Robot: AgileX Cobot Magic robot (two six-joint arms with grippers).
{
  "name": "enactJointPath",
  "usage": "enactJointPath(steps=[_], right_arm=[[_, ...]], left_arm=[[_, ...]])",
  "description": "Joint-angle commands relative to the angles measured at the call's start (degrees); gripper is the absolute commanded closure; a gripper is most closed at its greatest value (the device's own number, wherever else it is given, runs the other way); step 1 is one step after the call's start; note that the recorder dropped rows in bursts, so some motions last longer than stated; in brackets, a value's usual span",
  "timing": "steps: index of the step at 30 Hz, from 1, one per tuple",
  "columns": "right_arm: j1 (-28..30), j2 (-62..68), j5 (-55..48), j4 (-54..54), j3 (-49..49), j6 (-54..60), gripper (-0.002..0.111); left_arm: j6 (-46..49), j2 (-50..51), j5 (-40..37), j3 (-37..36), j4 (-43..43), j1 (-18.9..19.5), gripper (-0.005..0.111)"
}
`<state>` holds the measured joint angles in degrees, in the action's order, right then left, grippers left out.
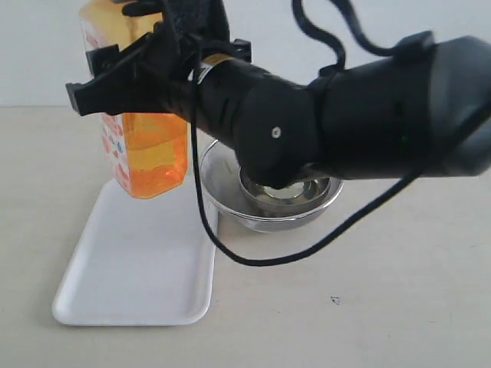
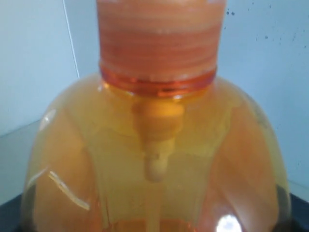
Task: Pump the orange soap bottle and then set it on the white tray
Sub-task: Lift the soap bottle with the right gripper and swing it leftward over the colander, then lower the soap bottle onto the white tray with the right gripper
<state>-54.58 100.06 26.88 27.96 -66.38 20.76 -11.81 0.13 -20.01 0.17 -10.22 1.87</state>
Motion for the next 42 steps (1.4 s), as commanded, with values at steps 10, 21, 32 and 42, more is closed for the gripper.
enactJointPath(steps=[10, 21, 32, 42], right_arm=[[-2.53, 11.20, 9.15, 9.72, -7.91, 6.34, 0.108], [-5.07, 17.12, 15.98, 13.36, -8.01, 7.01, 0.108], [-8.30, 20.03, 22.24, 20.82, -8.01, 11.24, 0.108], [-8.76, 20.65, 21.24, 23.64, -8.01, 13.80, 0.108]], left_arm=[[-0.48, -0.13, 0.50, -0.17, -0.09, 0.00, 0.102], [-0.48, -0.13, 0.50, -0.17, -0.09, 0.00, 0.102], [-0.48, -0.13, 0.50, -0.17, -0.09, 0.00, 0.102], [-0.48, -0.13, 0.50, -0.17, -0.09, 0.00, 0.102]])
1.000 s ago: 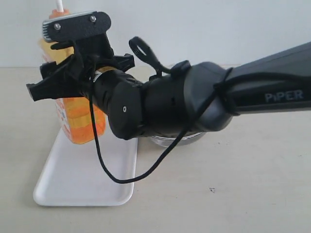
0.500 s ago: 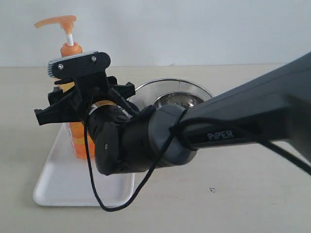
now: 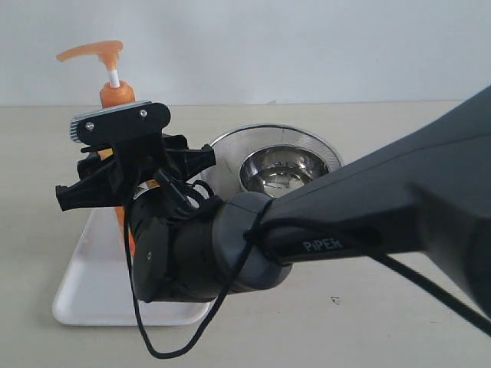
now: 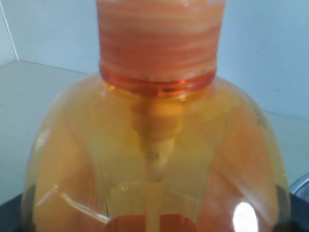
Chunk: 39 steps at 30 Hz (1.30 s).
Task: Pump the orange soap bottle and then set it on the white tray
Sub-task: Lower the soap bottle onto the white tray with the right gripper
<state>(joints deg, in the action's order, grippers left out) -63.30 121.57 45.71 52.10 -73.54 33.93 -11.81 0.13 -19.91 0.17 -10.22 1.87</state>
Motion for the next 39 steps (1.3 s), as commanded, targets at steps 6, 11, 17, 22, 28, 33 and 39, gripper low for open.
enactJointPath(steps=[6, 11, 17, 22, 28, 33, 39], right_arm=[[-0.04, -0.86, 1.63, -0.50, -0.85, 0.63, 0.108], [-0.16, -0.96, -0.10, -0.50, -0.85, 0.63, 0.090], [-0.16, -0.96, -0.99, 0.27, -0.85, 0.52, 0.031], [-0.16, -1.07, -0.99, 1.47, -0.85, 1.96, 0.029], [-0.16, -1.07, -0.99, 1.24, -0.85, 3.62, 0.029], [-0.16, -1.07, -1.08, 1.99, -0.85, 2.88, 0.029], [-0.16, -1.07, -1.08, 3.72, -0.85, 2.45, 0.028]], left_arm=[[-0.48, -0.13, 0.39, -0.17, -0.09, 0.00, 0.102], [-0.48, -0.13, 0.39, -0.17, -0.09, 0.00, 0.102], [-0.48, -0.13, 0.39, -0.17, -0.09, 0.00, 0.102], [-0.48, -0.13, 0.39, -0.17, -0.09, 0.00, 0.102], [-0.48, -0.13, 0.39, -0.17, -0.09, 0.00, 0.102], [-0.48, -0.13, 0.39, -0.17, -0.09, 0.00, 0.102], [-0.48, -0.13, 0.39, -0.17, -0.09, 0.00, 0.102]])
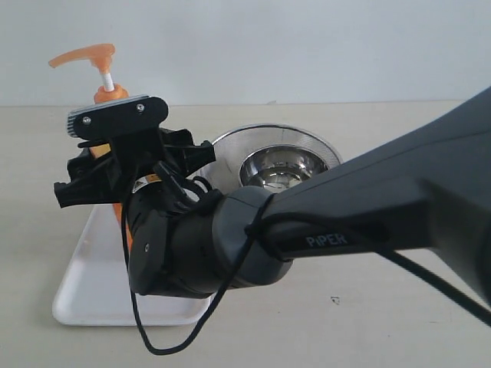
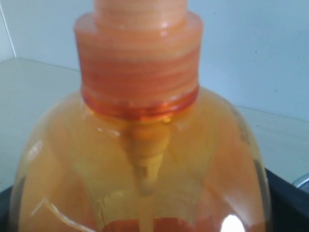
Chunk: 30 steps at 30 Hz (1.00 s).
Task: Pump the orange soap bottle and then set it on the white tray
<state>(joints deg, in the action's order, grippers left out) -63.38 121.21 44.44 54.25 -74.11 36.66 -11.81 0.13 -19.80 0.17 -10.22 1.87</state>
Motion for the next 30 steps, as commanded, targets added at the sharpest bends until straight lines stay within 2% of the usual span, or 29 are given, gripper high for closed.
enactJointPath(steps=[1, 5, 10, 19, 30], right_arm=[[-0.08, -0.70, 0.18, 2.06, -0.28, -0.28, 0.028], [-0.08, -0.70, 0.04, 2.40, -0.28, -0.17, 0.026], [-0.08, -0.70, -0.16, 2.63, -0.28, -0.17, 0.003], [-0.08, -1.92, -1.58, 2.76, -0.28, 0.41, 0.003], [-1.29, -9.45, -4.25, 13.71, -0.28, 12.72, 0.003]], left_arm=[[-0.48, -0.13, 0.29, -0.17, -0.09, 0.00, 0.102], [-0.48, -0.13, 0.29, -0.17, -0.09, 0.00, 0.102], [-0.48, -0.13, 0.29, -0.17, -0.09, 0.00, 0.102], [-0.48, -0.13, 0.29, -0.17, -0.09, 0.00, 0.102], [-0.48, -0.13, 0.29, -0.17, -0.09, 0.00, 0.102]])
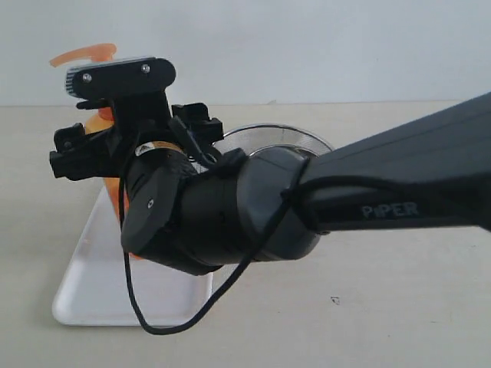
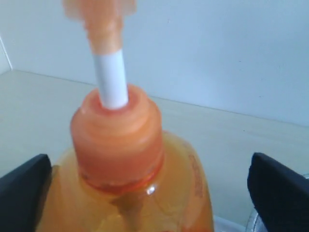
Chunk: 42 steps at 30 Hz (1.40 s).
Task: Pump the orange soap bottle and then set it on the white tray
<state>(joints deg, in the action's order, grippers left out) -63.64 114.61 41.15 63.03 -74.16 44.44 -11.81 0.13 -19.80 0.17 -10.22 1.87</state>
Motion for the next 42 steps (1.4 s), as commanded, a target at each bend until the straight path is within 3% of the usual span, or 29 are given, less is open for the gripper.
enactJointPath(steps=[1, 14, 19, 28, 31, 35, 39, 42], right_arm=[[-1.36, -3.47, -1.41, 6.31, -0.23, 6.79, 0.003], [-7.41, -9.54, -0.82, 20.01, -0.23, 23.77, 0.003], [-10.09, -10.58, 6.68, 30.03, -0.23, 35.28, 0.003], [-16.90, -10.73, 17.22, 32.83, -0.23, 41.54, 0.006], [-19.46, -10.73, 27.45, 33.88, -0.23, 42.59, 0.025], [-21.49, -11.14, 28.81, 35.48, -0.23, 46.75, 0.072], [-21.49, -12.09, 28.81, 36.92, -0.06, 46.51, 0.108], [-21.49, -13.74, 28.81, 36.92, 1.12, 45.96, 0.108]], left_arm=[[-0.48, -0.13, 0.29, -0.17, -0.09, 0.00, 0.102], [-0.48, -0.13, 0.29, -0.17, -0.09, 0.00, 0.102], [-0.48, -0.13, 0.29, -0.17, -0.09, 0.00, 0.102], [-0.48, -0.13, 0.29, -0.17, -0.09, 0.00, 0.102], [-0.48, -0.13, 0.29, -0.17, -0.09, 0.00, 0.102], [-0.48, -0.13, 0.29, -0.17, -0.09, 0.00, 0.102], [-0.48, -0.13, 0.29, -0.17, -0.09, 0.00, 0.102], [-0.48, -0.13, 0.29, -0.17, -0.09, 0.00, 0.102]])
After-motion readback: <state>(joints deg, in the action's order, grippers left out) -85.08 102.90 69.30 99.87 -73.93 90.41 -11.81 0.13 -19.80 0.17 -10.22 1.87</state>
